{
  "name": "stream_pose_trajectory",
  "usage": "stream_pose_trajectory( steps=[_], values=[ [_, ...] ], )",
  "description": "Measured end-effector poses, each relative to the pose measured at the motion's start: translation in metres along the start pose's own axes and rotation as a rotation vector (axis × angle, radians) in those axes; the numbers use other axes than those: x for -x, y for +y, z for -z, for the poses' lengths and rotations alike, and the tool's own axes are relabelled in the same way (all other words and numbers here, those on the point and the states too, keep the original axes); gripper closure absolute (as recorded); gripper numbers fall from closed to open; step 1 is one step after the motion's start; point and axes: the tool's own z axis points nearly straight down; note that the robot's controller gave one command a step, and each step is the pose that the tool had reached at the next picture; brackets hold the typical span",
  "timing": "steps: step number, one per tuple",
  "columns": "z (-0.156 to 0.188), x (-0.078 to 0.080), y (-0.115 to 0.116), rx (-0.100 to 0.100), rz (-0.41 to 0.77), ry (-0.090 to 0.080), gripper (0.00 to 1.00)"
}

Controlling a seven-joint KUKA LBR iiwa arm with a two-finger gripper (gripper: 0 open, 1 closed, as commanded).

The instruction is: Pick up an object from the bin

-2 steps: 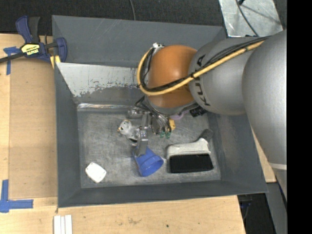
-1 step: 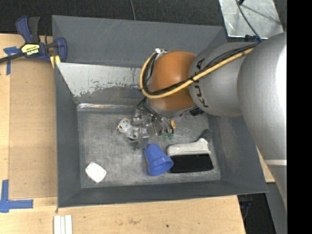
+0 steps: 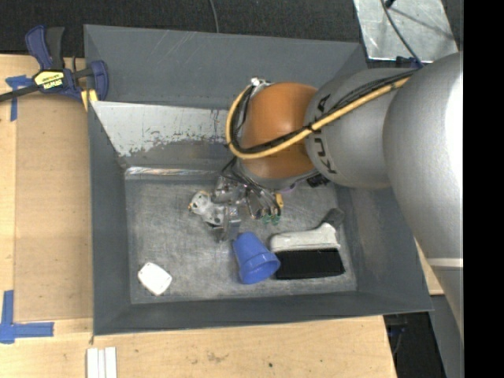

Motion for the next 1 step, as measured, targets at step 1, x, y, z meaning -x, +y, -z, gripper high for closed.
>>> stream_pose_trajectory(
  steps=[1],
  values=[
    [0.0450, -0.0033, -0.0024, -0.002, -0.002, 0.026, 1.00]
  ],
)
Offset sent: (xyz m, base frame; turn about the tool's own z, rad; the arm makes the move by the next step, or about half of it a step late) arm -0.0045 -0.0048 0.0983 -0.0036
